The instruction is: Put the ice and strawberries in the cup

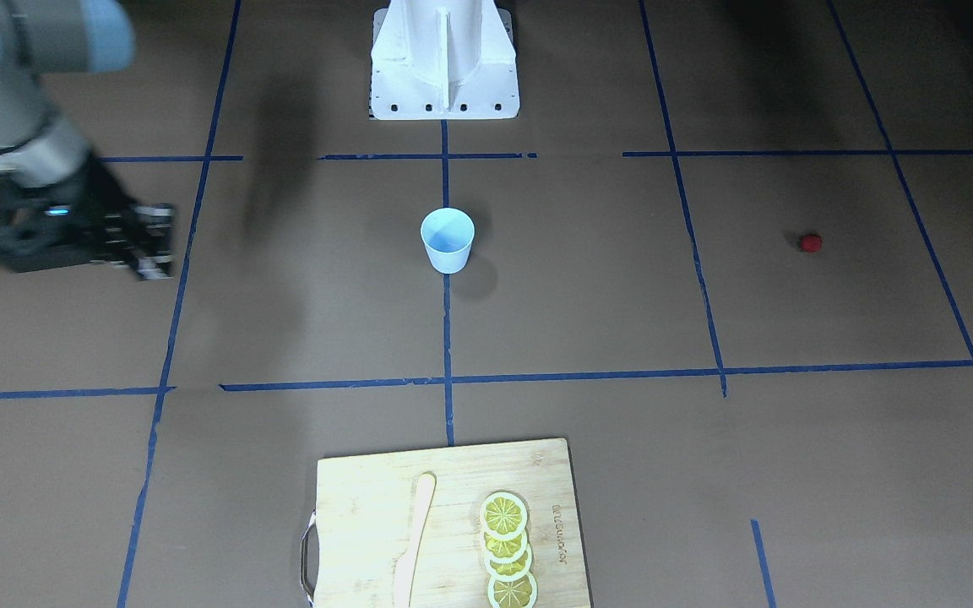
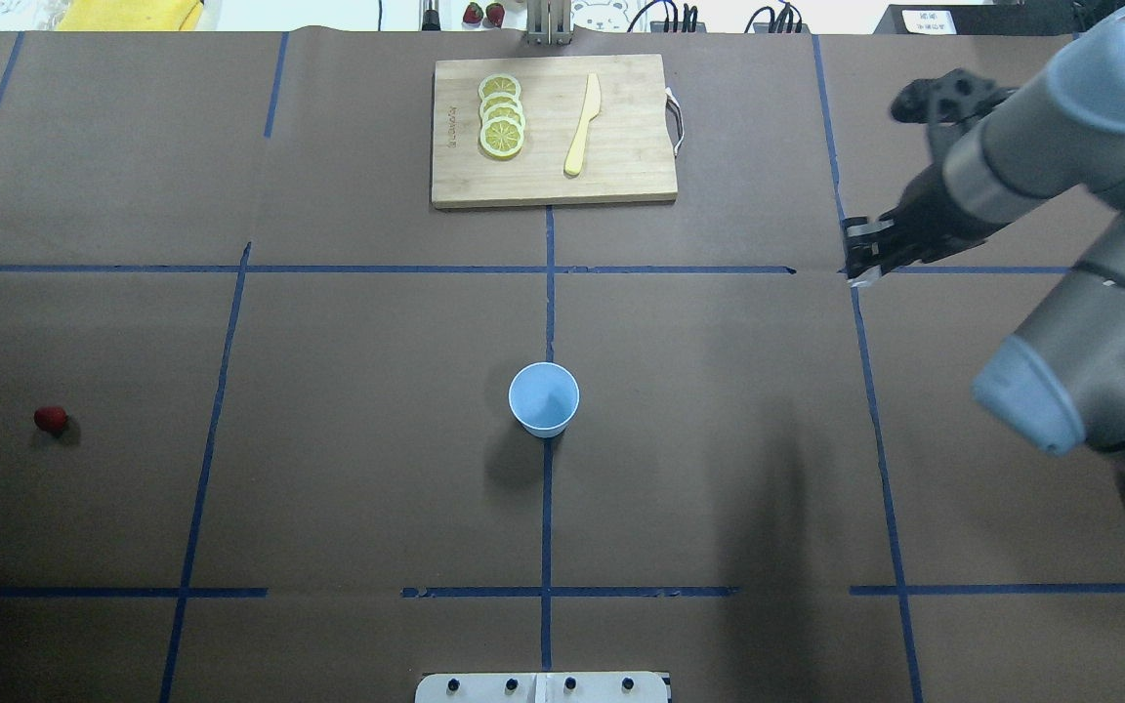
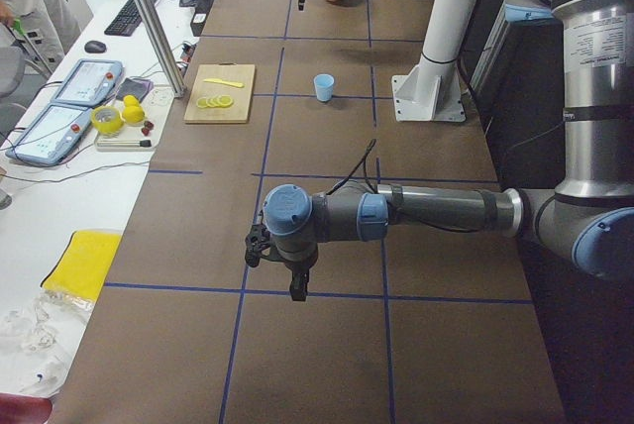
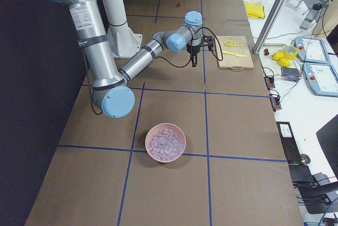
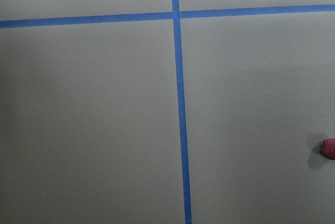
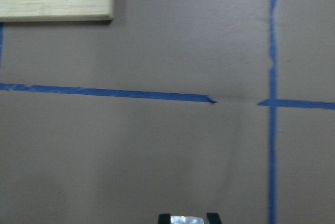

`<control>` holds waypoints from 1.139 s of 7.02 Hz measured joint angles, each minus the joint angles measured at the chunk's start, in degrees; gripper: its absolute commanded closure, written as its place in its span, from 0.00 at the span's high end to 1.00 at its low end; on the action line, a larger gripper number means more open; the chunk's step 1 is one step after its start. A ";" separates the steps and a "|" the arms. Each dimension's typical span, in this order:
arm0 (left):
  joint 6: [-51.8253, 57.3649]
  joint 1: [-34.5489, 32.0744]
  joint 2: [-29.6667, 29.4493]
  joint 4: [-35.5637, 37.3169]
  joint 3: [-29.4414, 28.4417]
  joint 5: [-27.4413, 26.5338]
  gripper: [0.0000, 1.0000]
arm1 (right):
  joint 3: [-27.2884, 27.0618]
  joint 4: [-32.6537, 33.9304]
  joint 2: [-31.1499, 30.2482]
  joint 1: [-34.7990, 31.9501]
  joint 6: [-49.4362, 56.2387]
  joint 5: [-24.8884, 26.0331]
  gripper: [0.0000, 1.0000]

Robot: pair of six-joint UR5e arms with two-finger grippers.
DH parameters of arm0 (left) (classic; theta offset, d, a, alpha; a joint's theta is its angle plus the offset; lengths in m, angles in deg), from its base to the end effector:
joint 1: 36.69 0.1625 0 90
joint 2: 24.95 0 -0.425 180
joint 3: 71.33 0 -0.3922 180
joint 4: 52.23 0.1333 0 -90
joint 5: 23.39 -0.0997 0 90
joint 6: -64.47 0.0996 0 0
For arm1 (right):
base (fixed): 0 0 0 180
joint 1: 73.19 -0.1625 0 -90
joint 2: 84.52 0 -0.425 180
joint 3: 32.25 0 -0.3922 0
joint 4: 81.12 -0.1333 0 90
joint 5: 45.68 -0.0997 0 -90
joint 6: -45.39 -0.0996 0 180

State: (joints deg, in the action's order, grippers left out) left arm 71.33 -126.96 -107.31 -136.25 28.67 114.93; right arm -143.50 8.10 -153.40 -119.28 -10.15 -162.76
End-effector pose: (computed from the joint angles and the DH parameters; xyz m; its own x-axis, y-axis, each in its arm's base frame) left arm -0.0609 -0.4304 0.6400 0.6605 0.0693 -0.7476 -0.0747 0.9969 0.0263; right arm -0.3363 -0.4762 0.2912 0.6580 -0.0429 0.7518 -0.0646 0.9915 0.1131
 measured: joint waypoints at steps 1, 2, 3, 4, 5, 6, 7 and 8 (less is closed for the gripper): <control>0.00 0.00 0.00 0.02 -0.08 0.02 1.00 | 0.61 1.28 4.56 6.12 -7.22 4.52 0.02; 0.00 0.00 0.00 0.06 -0.27 0.02 1.00 | 1.60 3.43 9.44 11.49 -13.26 9.15 0.02; 0.00 0.00 0.00 0.08 -0.53 0.03 1.00 | 3.55 5.35 14.36 15.43 -17.99 12.80 0.02; 0.00 0.00 0.00 0.11 -0.72 0.05 1.00 | 6.05 6.40 18.54 18.21 -21.34 15.55 0.02; 0.00 0.00 0.00 0.13 -0.74 0.09 1.00 | 8.75 6.79 21.87 20.24 -23.46 17.89 0.03; 0.00 0.00 0.00 0.11 -0.74 0.10 1.00 | 11.76 6.89 24.69 21.43 -24.52 19.35 0.04; 0.00 0.00 0.00 0.10 -0.72 0.11 1.00 | 14.01 6.89 26.33 21.91 -24.85 20.07 0.07; 0.00 0.00 0.00 0.09 -0.72 0.11 1.00 | 15.12 6.89 26.77 22.15 -24.89 20.44 0.20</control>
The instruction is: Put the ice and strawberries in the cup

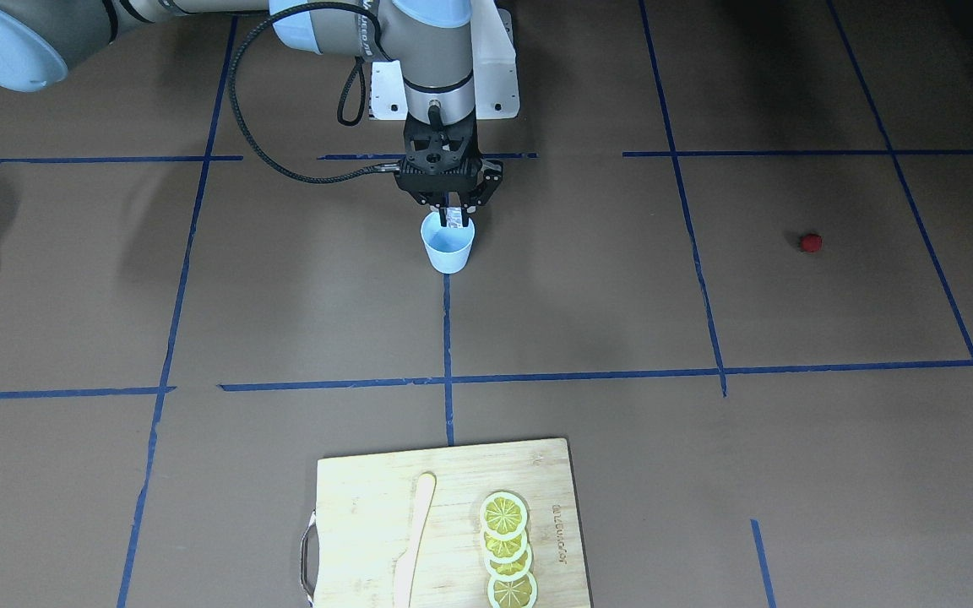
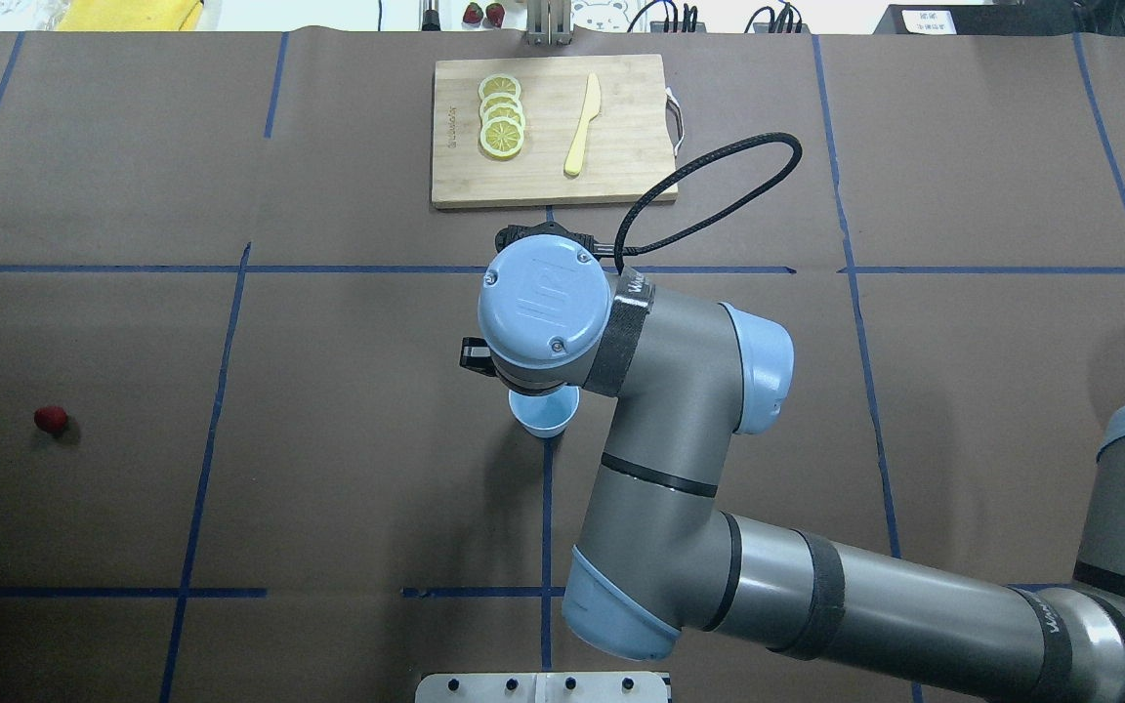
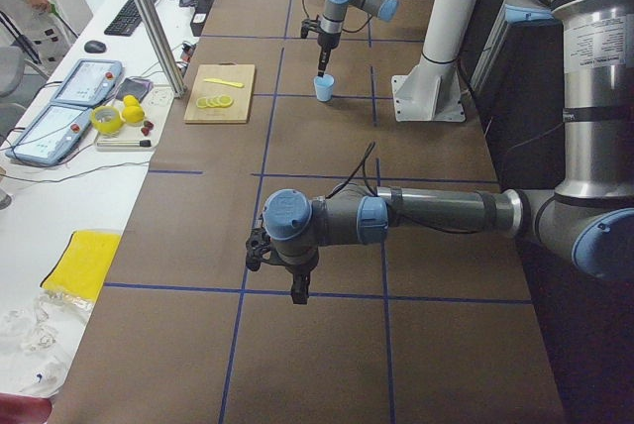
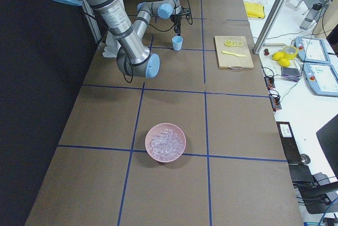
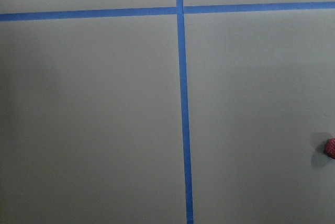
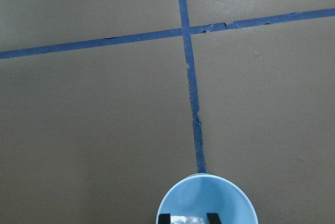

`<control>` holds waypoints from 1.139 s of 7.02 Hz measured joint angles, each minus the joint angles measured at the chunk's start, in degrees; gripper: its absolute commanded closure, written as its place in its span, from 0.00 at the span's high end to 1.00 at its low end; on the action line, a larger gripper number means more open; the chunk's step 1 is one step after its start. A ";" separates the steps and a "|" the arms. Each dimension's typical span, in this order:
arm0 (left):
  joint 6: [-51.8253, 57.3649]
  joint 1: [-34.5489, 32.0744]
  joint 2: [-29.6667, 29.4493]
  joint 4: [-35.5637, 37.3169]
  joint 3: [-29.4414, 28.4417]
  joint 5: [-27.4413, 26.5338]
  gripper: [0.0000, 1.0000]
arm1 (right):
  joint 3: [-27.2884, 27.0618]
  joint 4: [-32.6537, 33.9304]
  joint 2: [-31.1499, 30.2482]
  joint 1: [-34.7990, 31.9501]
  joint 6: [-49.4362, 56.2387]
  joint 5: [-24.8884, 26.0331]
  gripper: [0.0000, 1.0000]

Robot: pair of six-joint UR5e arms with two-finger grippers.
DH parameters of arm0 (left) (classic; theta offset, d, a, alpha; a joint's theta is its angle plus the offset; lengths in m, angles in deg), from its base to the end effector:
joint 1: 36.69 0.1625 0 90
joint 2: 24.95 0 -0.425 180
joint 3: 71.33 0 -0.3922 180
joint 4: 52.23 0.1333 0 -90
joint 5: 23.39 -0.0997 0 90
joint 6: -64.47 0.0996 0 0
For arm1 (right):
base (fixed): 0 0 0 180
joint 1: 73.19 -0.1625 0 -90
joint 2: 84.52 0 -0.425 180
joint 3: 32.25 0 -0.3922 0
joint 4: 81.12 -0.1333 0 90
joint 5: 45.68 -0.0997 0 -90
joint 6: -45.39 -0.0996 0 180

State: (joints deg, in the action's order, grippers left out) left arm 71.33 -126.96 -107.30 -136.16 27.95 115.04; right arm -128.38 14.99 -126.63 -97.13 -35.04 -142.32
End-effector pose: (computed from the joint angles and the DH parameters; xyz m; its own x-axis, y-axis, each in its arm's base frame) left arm -0.0608 -0.4295 0.6462 0.6591 0.0585 -0.7498 -0.0746 0.9971 0.0122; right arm -0.5775 -0.3897 0.1224 0.6581 0.1115 0.7447 -0.2183 0.9748 0.0469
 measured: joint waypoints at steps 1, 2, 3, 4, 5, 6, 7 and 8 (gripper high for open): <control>0.00 0.00 0.00 0.00 -0.02 0.00 1.00 | 0.41 0.05 -0.03 0.08 0.08 0.18 0.99; 0.00 0.00 0.00 0.00 -0.04 0.00 1.00 | 0.44 0.09 -0.10 0.10 0.21 0.30 1.00; 0.00 0.00 0.00 0.00 -0.05 0.00 1.00 | 0.39 0.12 -0.09 0.12 0.35 0.44 1.00; 0.00 0.00 0.00 0.00 -0.05 0.00 1.00 | 0.36 0.14 -0.04 0.12 0.41 0.47 1.00; 0.00 0.00 0.00 0.00 -0.06 0.00 1.00 | 0.22 0.18 -0.02 0.12 0.44 0.48 1.00; 0.00 0.03 0.00 0.00 -0.06 0.00 1.00 | 0.02 0.24 0.00 -0.07 0.51 0.43 1.00; 0.00 0.06 0.00 0.00 -0.06 0.00 1.00 | -0.21 0.35 -0.16 -1.07 0.84 -0.06 1.00; 0.00 0.06 0.00 0.00 -0.09 0.00 1.00 | -0.61 0.40 -1.03 -3.39 2.49 -2.07 1.00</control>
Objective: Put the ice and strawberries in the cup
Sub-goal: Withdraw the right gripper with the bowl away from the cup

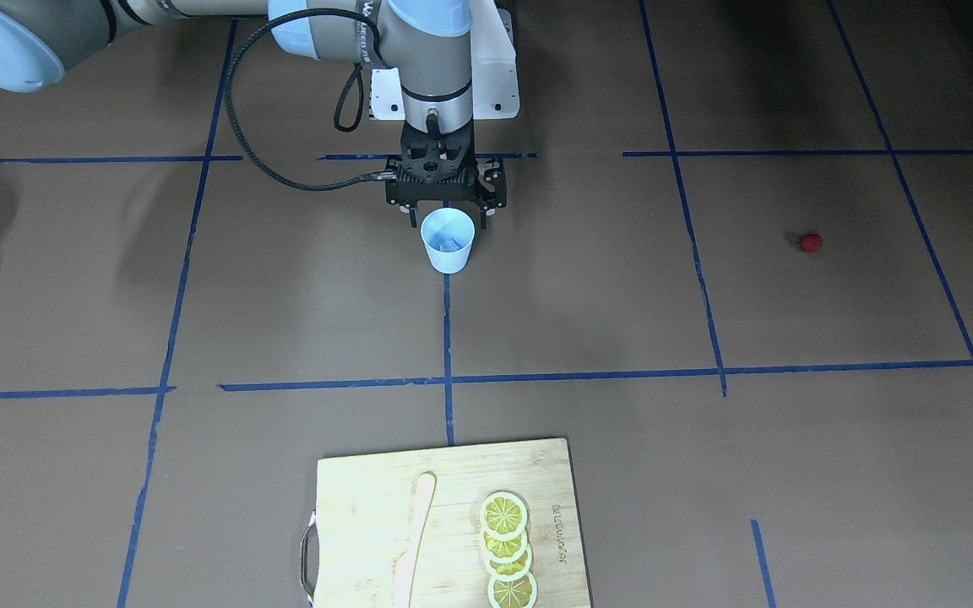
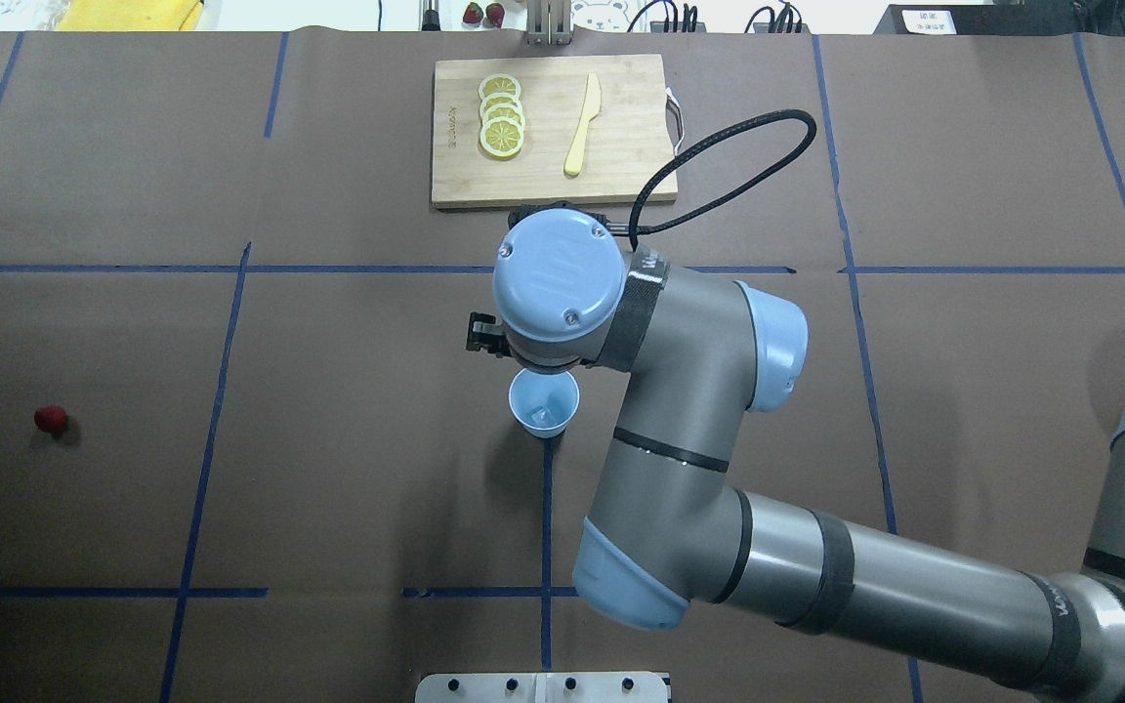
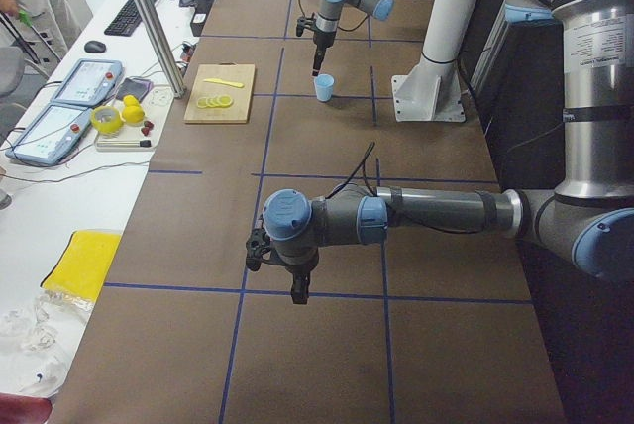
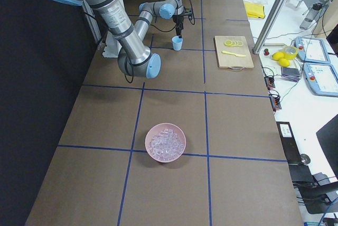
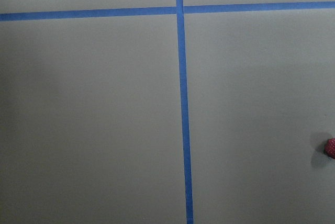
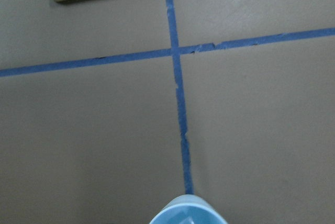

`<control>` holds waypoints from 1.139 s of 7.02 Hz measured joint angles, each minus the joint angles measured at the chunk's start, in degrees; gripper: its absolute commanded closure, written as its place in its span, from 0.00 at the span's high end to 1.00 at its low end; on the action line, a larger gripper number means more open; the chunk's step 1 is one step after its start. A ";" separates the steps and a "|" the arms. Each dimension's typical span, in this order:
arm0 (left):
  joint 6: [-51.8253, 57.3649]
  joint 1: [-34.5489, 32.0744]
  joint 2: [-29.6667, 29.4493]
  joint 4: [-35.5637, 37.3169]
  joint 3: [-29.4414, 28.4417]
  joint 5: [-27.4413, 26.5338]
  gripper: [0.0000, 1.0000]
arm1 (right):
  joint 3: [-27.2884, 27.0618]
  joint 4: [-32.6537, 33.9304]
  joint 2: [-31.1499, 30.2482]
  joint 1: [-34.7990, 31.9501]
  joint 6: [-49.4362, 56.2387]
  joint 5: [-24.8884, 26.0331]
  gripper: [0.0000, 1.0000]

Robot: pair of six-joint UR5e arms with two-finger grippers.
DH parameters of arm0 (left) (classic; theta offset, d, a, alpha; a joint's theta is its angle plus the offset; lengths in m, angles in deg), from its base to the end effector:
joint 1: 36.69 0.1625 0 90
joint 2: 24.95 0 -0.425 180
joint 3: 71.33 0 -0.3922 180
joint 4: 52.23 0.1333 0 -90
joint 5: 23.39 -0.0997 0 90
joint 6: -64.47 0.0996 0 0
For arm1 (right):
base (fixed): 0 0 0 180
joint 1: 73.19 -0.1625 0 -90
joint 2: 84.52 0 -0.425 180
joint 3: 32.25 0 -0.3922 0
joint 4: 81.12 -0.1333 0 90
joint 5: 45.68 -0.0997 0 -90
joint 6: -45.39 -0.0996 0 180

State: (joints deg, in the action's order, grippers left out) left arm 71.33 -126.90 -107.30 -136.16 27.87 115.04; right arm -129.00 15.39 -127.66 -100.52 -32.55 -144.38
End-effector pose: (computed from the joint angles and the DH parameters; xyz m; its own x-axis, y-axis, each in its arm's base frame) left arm -0.0604 -0.4294 0.6468 0.6590 0.0581 -0.7499 -0.0756 0.9971 0.0108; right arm -0.5523 -0.4185 0.1314 0.6656 0.1115 0.7379 -0.2212 0.9738 0.0524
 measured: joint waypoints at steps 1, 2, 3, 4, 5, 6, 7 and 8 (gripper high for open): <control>0.00 0.00 0.00 0.00 -0.03 0.00 1.00 | -1.41 0.00 -2.28 -3.34 3.40 -3.12 1.00; 0.00 0.00 0.00 0.00 -0.04 0.00 1.00 | -4.24 -0.07 -6.29 -7.17 8.31 -6.43 1.00; 0.00 0.00 0.00 0.00 -0.05 0.00 1.00 | -8.04 -0.26 -11.81 -11.19 15.07 -10.29 1.00; 0.00 0.00 0.00 0.02 -0.04 0.00 1.00 | -12.63 -0.45 -18.91 -15.18 22.96 -13.84 1.00; 0.00 0.00 0.00 0.06 -0.02 0.00 1.00 | -16.59 -0.58 -25.93 -18.82 30.42 -16.38 1.00; 0.00 0.01 0.00 0.10 -0.02 0.00 1.00 | -19.16 -0.66 -32.39 -23.31 39.12 -19.29 1.00; 0.00 0.03 0.00 0.15 0.00 0.00 1.00 | -20.29 -0.68 -37.94 -28.54 49.21 -22.54 1.00; 0.00 0.03 0.00 0.17 0.00 0.00 1.00 | -20.50 -0.65 -42.86 -33.99 60.36 -25.35 1.00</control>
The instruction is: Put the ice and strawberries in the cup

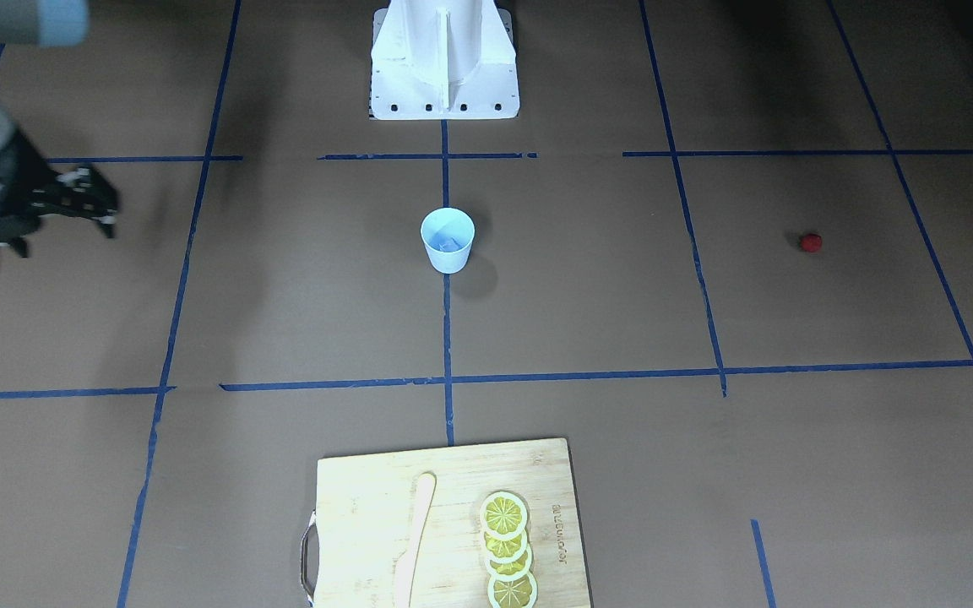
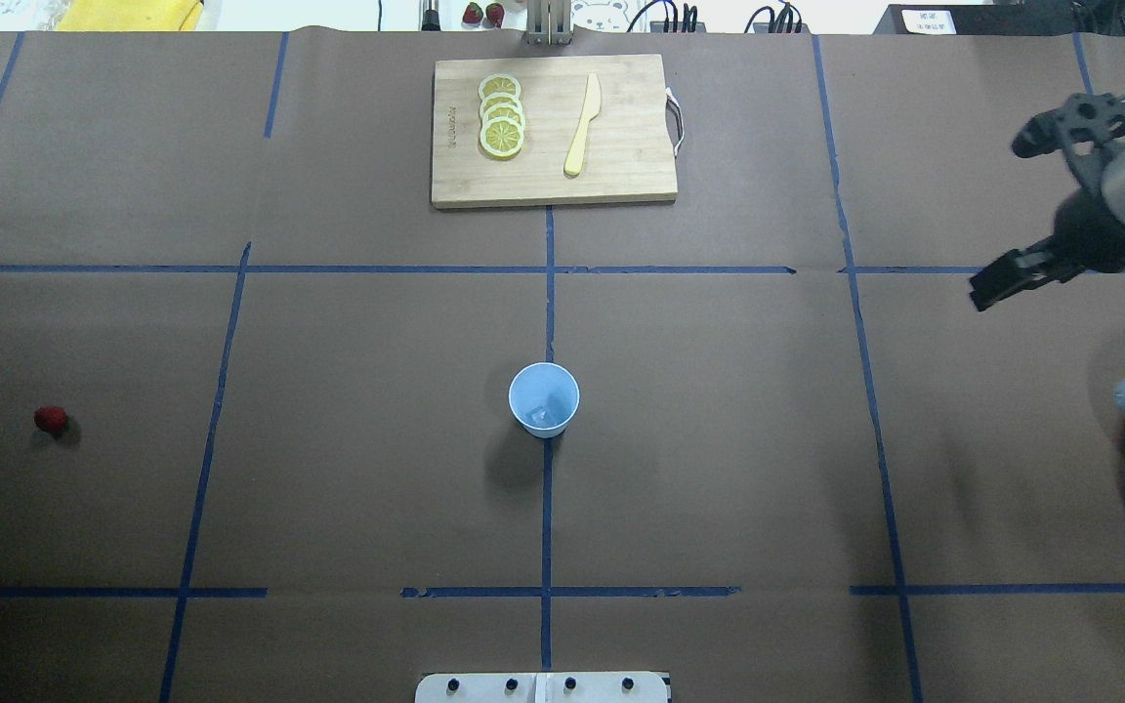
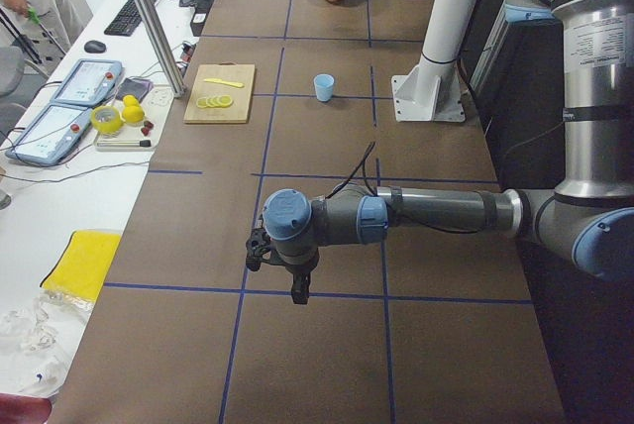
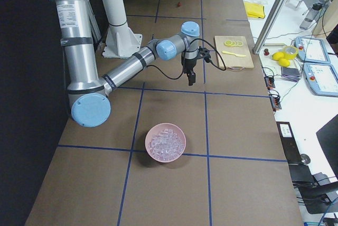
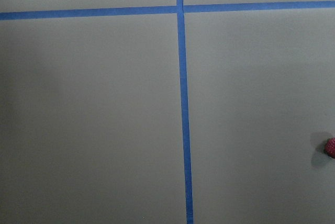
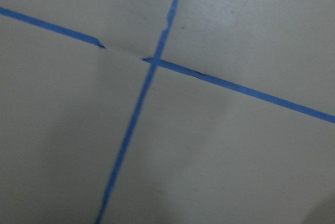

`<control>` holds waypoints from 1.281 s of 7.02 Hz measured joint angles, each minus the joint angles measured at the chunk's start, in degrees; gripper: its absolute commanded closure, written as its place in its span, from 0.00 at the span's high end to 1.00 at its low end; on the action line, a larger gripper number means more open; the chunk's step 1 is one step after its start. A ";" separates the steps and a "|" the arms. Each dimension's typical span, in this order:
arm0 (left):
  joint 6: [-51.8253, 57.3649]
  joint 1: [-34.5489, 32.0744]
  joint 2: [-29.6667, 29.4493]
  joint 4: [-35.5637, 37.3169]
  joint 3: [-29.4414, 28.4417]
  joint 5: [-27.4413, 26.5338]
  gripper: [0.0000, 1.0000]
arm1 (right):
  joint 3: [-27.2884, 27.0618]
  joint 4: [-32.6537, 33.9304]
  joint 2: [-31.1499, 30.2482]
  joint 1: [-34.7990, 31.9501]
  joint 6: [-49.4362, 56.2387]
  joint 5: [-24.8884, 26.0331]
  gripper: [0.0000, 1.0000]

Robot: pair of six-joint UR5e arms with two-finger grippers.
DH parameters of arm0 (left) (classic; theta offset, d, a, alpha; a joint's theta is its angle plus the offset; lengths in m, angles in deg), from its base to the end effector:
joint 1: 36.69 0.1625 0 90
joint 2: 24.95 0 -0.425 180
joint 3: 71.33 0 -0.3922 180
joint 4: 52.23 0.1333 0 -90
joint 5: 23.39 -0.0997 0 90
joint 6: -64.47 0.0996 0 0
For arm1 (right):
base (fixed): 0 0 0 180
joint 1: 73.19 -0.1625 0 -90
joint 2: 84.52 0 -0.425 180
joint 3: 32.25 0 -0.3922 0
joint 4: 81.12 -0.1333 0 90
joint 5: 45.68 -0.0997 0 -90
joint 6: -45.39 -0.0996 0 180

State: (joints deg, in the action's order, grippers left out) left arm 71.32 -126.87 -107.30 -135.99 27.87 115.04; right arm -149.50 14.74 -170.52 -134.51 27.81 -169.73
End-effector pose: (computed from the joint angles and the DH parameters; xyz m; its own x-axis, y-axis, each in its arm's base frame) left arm -0.0601 -0.4293 0.6471 0.6590 0.0561 -0.7501 -0.0760 0.9971 0.0078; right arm -0.1673 -0.4674 0.4148 0.7141 -0.3405 0.6117 0.2286 0.9393 0.2560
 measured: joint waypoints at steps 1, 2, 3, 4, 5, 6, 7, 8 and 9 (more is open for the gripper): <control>0.00 0.00 0.00 0.00 0.00 0.00 1.00 | 0.19 0.02 -3.98 -4.53 10.04 -1.85 1.00; 0.00 0.00 0.02 0.01 -0.01 0.00 1.00 | 0.53 0.02 -7.06 -8.19 18.85 -3.04 1.00; 0.00 0.00 0.04 0.01 -0.03 0.00 1.00 | 0.85 0.03 -9.64 -11.34 26.98 -4.11 1.00; 0.00 0.00 0.04 0.01 -0.05 0.00 1.00 | 1.04 0.03 -12.17 -13.74 33.37 -4.96 0.99; 0.00 0.00 0.06 0.01 -0.05 0.00 1.00 | 1.18 0.03 -14.55 -15.32 37.17 -5.51 0.99; 0.00 0.00 0.08 0.01 -0.04 0.00 1.00 | 1.72 -0.23 -16.03 -16.00 38.60 -5.84 0.99; 0.00 0.00 0.08 0.01 0.00 0.15 1.00 | 3.44 -2.48 -16.61 -16.20 38.37 -5.91 0.99; 0.00 0.00 0.08 0.01 0.00 0.87 1.00 | 6.73 -8.18 -16.99 -16.25 36.78 -5.84 0.99; 0.00 0.03 0.08 0.01 0.00 1.73 1.00 | 10.49 -14.92 -17.27 -16.20 35.50 -5.74 0.99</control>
State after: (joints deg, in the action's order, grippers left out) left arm 71.32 -126.84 -107.22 -135.99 27.86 116.77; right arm -139.01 -0.18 -187.79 -150.71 63.31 -175.48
